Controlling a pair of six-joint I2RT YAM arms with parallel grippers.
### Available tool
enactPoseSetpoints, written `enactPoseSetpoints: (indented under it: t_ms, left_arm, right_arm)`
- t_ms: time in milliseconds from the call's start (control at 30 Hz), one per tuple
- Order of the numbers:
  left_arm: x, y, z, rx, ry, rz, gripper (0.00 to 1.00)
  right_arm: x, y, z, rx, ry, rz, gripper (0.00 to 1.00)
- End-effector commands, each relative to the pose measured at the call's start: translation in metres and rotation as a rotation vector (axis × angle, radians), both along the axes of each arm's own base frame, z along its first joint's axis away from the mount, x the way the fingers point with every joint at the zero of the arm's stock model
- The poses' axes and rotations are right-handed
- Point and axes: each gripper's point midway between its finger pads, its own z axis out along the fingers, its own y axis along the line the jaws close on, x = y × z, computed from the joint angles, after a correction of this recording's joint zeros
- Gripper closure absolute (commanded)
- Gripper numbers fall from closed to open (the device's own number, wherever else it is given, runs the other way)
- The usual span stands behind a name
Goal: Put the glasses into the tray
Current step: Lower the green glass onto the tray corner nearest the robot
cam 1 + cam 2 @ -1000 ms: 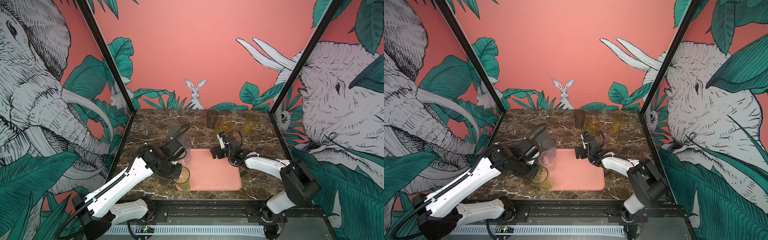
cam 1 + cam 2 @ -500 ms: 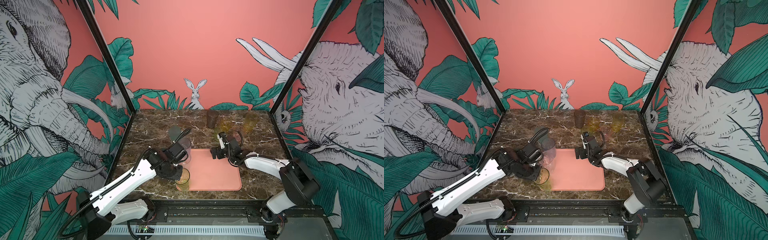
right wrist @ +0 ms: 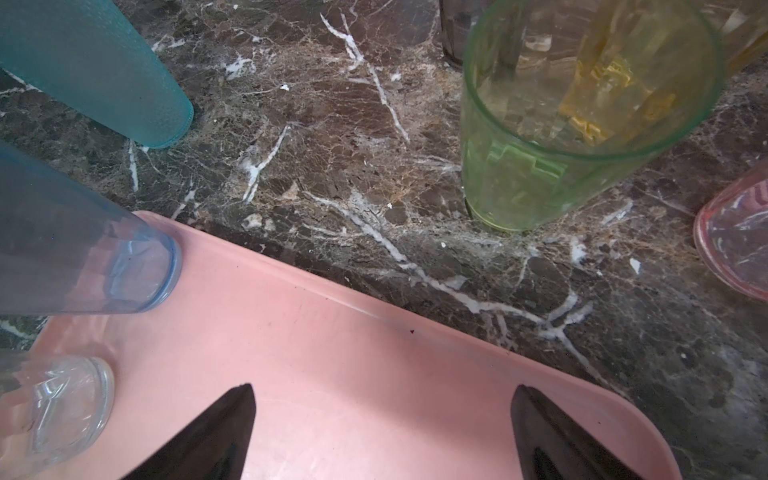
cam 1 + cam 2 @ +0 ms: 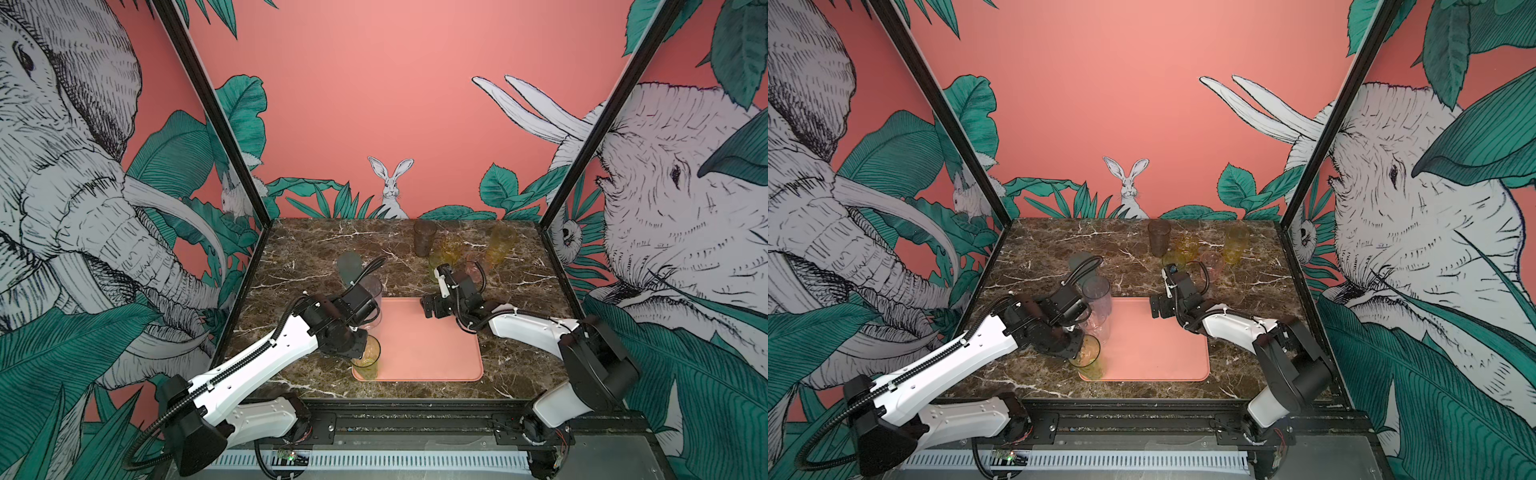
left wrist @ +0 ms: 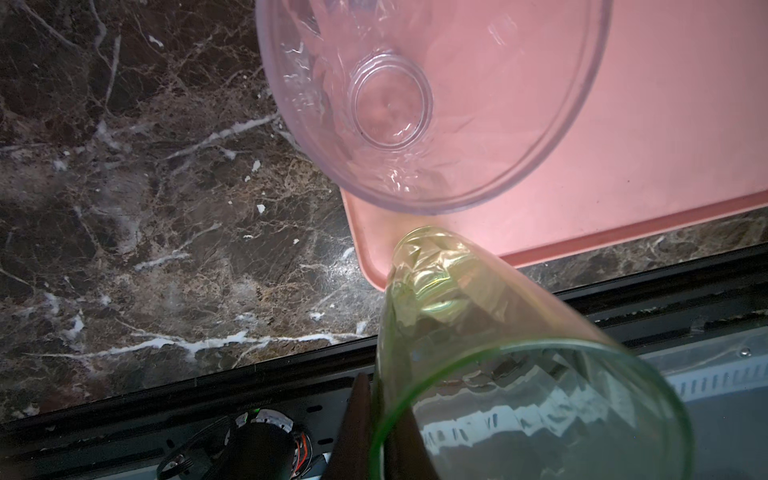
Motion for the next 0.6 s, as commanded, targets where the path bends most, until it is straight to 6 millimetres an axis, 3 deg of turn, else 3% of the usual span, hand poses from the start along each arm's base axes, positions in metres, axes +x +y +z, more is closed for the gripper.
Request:
enactPoseSetpoints:
  t_ms: [0,567]
  left_arm:
    - [0.001,0.002,-0.003,0.012,-0.005,0.012,1.00]
    - [0.003,0.004,-0.016,0.056,0.011,0.009,1.00]
  right_arm:
    - [0.008,0.008,0.011,0.019,-0.024,0.002,0.02]
    - [0.007,0.008,0.010,0.014,-0.017,0.002,0.02]
